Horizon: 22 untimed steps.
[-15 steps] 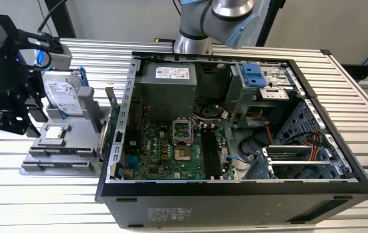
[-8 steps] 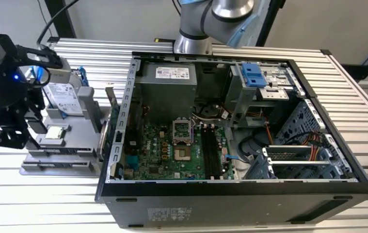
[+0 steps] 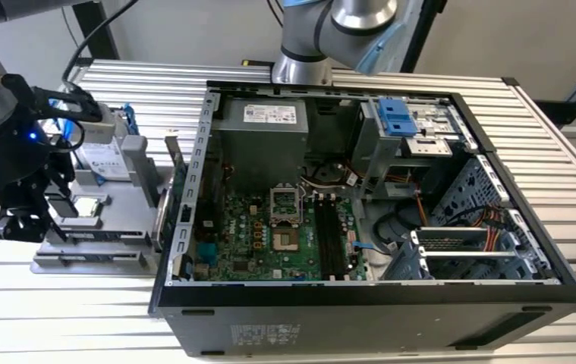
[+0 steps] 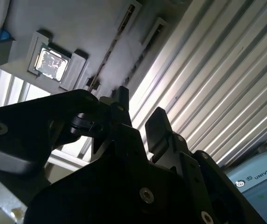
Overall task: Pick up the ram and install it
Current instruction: 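Pick up the ram and move it above insertion slot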
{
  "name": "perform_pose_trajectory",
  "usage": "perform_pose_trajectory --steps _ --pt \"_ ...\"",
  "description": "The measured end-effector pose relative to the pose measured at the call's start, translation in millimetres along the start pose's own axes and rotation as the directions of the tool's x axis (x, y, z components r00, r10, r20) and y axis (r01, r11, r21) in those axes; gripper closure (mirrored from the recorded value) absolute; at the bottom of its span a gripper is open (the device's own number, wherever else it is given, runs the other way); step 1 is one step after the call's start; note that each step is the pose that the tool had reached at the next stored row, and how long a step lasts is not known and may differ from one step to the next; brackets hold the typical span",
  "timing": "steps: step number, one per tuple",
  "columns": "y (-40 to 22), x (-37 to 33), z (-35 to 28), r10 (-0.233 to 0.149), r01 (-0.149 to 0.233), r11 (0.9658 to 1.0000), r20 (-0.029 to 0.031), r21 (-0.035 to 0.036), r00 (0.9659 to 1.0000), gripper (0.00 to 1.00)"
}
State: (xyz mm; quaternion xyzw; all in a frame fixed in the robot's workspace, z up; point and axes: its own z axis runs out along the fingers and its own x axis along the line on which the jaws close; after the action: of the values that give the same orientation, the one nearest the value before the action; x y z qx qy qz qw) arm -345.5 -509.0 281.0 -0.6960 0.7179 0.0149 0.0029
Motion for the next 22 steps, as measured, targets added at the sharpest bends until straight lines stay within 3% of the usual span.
perform_pose_trajectory --steps 4,9,22 --pt "-0.2 -1.4 7.2 0.0 0.0 1.0 -0.0001 -0.0002 1.0 0.0" --pt "-0.3 -8.2 16.8 0.0 0.0 1.0 0.0001 0.0001 1.0 0.0" --pt "-2.7 -8.0 40.3 0.0 0.0 1.0 -0.0006 -0.0001 1.0 0.0"
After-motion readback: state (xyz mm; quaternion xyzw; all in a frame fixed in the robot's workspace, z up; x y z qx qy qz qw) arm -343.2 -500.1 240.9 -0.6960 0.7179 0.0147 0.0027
